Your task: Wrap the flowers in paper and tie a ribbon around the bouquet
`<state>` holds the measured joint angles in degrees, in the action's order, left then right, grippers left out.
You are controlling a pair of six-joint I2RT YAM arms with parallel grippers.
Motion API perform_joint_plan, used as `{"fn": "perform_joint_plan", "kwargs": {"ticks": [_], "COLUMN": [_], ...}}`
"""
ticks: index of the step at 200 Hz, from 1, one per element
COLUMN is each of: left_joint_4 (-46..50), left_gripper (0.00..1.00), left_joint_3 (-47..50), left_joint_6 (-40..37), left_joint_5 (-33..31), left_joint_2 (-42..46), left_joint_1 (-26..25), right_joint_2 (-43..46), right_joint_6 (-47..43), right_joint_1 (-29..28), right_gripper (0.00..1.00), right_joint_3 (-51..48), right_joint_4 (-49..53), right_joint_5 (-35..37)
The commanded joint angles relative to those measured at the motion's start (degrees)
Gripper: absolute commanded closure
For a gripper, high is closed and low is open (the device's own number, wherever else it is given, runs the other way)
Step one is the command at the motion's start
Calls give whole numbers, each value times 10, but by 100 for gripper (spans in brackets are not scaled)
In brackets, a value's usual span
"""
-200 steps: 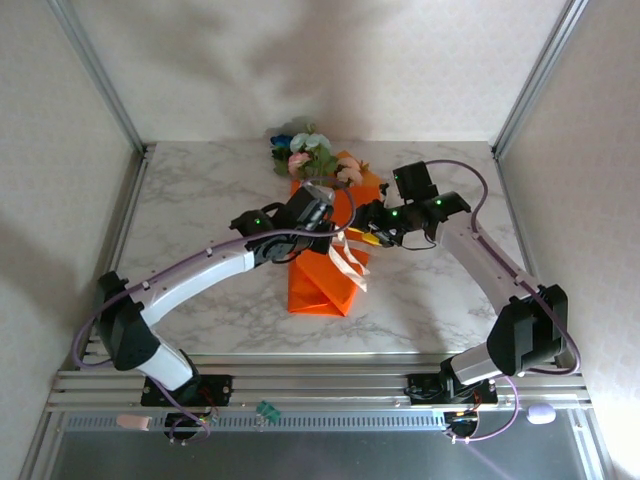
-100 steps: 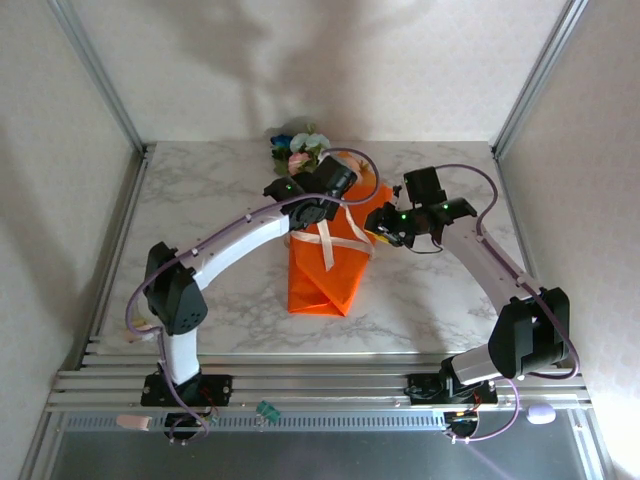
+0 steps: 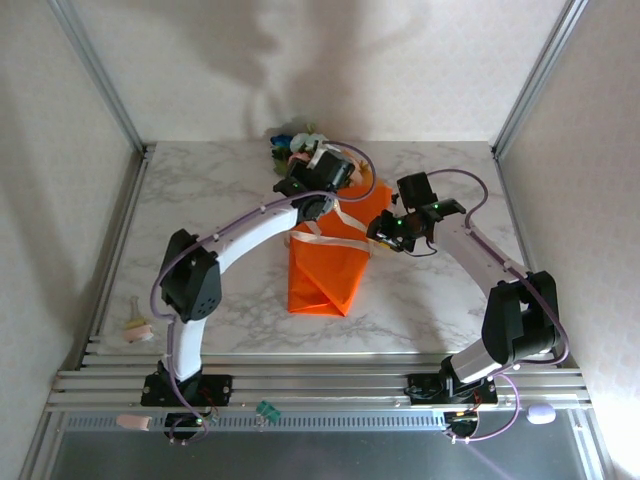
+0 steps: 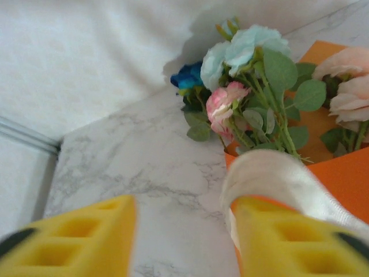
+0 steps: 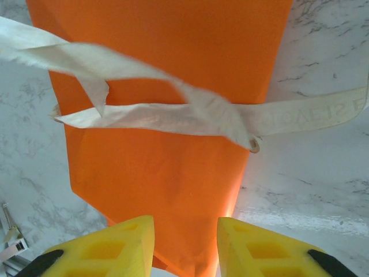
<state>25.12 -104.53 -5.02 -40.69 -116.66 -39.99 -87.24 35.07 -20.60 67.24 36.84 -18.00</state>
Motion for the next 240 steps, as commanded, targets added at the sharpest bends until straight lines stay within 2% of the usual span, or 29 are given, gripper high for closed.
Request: {"fn": "perform_joint_plan", "kwargs": {"ticks": [1, 21, 41, 46, 55, 72, 86, 101, 109, 144, 157, 184, 215, 240], "left_joint_4": [105, 199, 245, 252, 249, 184, 96, 4, -13, -49, -49, -148, -178, -131], "left_gripper": [41, 36, 32, 31, 29, 28, 26, 26, 26, 23, 22, 20, 19, 20], "left_joint_3": [-77, -100, -73, -62, -32, 76, 144, 189, 192, 202, 209, 249, 243, 206], "left_joint_6": [109, 234, 331, 351, 399, 533, 640, 730, 756, 816, 839, 904, 926, 904], "left_joint_5": [3, 46, 133, 171, 278, 478, 547, 564, 564, 577, 571, 571, 547, 561], "left_joint_2": [-54, -48, 3, 15, 38, 77, 98, 103, 91, 41, 29, 25, 25, -6], "left_joint_1": [39, 63, 69, 69, 69, 59, 31, 10, 6, 6, 7, 14, 16, 18], "right_joint_2": [-9, -3, 1, 2, 4, 8, 8, -6, -15, -117, -149, -194, -222, -228], "right_joint_6": [-14, -24, -45, -50, -58, -61, -57, -41, -37, -88, -100, -98, -104, -117], "right_joint_1": [-1, 0, 0, 1, 2, 9, 15, 30, 39, 47, 43, 42, 35, 26], "right_gripper": [65, 66, 66, 67, 66, 62, 59, 57, 57, 62, 64, 66, 69, 74], "right_joint_3": [-4, -4, -9, -10, -10, -15, -18, -8, 2, 83, 105, 127, 135, 138], "right_joint_4": [2, 7, 7, 6, 8, 1, -20, -35, -48, -60, -52, -50, -34, -24], "right_joint_5": [6, 16, 34, 39, 59, 98, 116, 117, 104, 19, 17, -1, 8, 9]}}
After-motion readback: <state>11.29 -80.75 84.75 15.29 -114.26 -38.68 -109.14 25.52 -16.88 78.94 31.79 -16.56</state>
